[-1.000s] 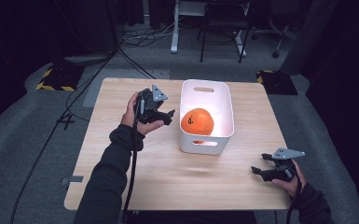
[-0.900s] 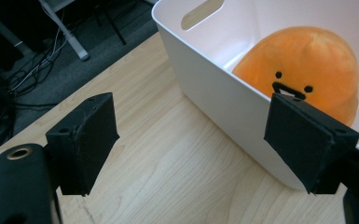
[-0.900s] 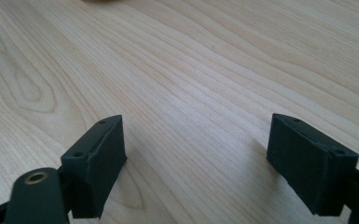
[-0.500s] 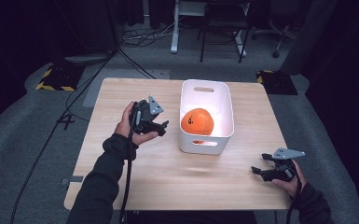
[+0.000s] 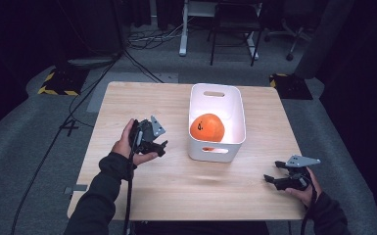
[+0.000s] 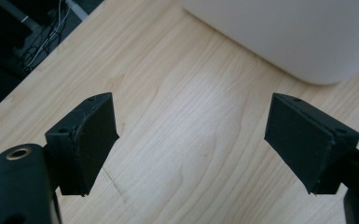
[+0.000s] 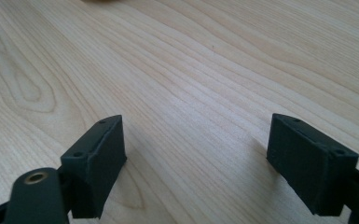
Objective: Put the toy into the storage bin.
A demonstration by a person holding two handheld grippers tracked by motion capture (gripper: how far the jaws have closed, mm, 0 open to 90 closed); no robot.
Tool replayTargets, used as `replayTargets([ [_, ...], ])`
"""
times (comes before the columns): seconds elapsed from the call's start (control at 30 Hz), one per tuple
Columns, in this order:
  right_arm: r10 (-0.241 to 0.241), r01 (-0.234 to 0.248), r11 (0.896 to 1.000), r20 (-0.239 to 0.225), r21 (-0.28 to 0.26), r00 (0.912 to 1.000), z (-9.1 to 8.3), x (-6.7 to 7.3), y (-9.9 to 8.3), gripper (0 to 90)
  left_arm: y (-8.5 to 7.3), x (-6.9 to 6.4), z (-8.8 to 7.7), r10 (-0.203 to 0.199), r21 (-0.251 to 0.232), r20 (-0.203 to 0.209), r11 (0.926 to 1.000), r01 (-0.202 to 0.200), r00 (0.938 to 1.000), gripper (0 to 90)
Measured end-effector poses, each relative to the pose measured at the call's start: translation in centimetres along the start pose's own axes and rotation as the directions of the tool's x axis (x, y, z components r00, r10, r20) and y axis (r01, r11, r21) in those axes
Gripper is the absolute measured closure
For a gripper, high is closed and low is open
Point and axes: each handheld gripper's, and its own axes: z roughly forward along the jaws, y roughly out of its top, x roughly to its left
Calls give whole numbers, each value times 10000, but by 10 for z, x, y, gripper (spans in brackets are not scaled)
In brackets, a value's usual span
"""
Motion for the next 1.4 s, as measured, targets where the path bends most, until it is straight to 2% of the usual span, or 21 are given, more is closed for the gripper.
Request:
replayTargets([
  [0.07,56,-56,10000,17,-5,10000,0,0,0,193,-7,0,0,71,53,-121,10000,-71,9999,170],
  [0.27,46,-46,10000,18,-6,10000,0,0,0,193,-29,0,2,-83,287,-211,9995,89,9997,170],
  [0.3,71,-71,10000,14,-16,10000,0,0,0,193,-35,2,1,38,458,-133,9989,-32,9999,170],
  [0.37,49,-49,10000,19,-7,10000,0,0,0,193,-40,2,1,-48,602,-124,9982,56,9999,170],
  [0.43,22,-22,10000,7,15,10000,0,0,0,193,-46,3,1,83,698,-272,9975,-63,9996,170],
  [0.53,62,-62,10000,23,-11,10000,0,0,0,193,-55,3,1,-25,765,-259,9971,44,9997,170],
  [0.6,87,-87,10000,15,-13,10000,0,1,0,193,-62,1,2,-145,831,-106,9964,153,9998,170],
  [0.67,32,-32,10000,10,-3,10000,0,0,0,193,-68,1,3,-119,887,-218,9960,138,9997,170],
  [0.8,73,-73,10000,17,-13,10000,0,0,0,193,-81,1,5,-312,972,-14,9948,312,9995,170],
  [1.03,55,-55,10000,24,-11,10000,0,0,0,193,-106,0,7,-881,1008,-18,9910,879,9961,170],
  [1.13,82,-82,10000,20,-15,10000,0,1,0,193,-116,1,7,-1157,1009,-65,9881,1157,9933,170],
  [1.17,44,-44,10000,22,-9,10000,0,0,0,193,-119,2,7,-1241,1033,105,9871,1224,9922,170],
  [1.2,64,-64,10000,26,-15,10000,0,0,0,193,-121,3,7,-1277,1022,4,9866,1270,9918,170],
  [1.27,71,-71,10000,25,-15,10000,0,0,0,193,-128,2,6,-1545,991,127,9833,1525,9879,170],
  [1.37,50,-50,10000,24,-10,10000,0,0,0,193,-138,3,6,-1646,949,123,9821,1627,9863,170],
  [1.4,32,-32,10000,26,-5,10000,0,0,0,193,-142,4,6,-1822,895,168,9796,1801,9831,170],
])
